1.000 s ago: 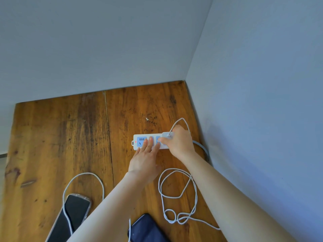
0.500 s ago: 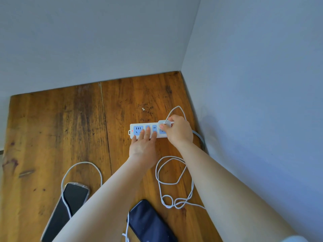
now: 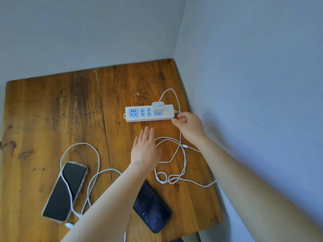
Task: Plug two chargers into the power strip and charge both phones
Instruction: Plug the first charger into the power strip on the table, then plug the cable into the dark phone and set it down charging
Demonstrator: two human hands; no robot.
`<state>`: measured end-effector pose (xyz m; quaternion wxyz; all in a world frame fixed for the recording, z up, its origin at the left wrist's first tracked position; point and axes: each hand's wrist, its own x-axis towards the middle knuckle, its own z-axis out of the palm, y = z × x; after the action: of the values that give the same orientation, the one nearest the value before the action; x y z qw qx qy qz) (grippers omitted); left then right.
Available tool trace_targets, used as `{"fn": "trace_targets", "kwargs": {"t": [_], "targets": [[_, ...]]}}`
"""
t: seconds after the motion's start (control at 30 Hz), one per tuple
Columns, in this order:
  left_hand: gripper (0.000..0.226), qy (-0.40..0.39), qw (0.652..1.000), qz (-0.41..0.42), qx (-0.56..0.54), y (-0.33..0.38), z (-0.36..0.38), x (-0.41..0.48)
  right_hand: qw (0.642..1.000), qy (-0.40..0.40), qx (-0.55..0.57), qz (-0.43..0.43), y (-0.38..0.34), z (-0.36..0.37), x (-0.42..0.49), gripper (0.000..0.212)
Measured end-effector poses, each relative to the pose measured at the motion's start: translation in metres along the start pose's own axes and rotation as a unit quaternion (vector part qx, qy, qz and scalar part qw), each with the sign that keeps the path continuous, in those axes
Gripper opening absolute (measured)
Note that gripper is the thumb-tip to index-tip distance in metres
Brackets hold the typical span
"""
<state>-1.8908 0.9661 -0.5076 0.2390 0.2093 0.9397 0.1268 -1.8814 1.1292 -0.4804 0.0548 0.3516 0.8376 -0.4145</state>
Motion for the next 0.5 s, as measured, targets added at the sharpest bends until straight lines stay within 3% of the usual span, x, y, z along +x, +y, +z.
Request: {"fn": "trace_targets", "kwargs": {"t": [0.13, 0.3, 0.5], "targets": [[0.066, -0.041, 0.998, -0.054, -0.018, -0.015, 0.027, -0.044, 0.995, 0.008, -0.098, 0.005, 0.04, -0.013, -0.03, 0.022], [0.067, -0.071, 0.995, -0.05, 0.052, -0.031, 0.05, -0.069, 0.95, -0.063, -0.307, 0.012, 0.072, 0.006, -0.049, 0.031], [0.063, -0.099, 0.989, -0.028, 0.105, -0.041, 0.048, -0.065, 0.971, -0.039, -0.23, 0.05, 0.077, 0.019, -0.055, 0.023]]}}
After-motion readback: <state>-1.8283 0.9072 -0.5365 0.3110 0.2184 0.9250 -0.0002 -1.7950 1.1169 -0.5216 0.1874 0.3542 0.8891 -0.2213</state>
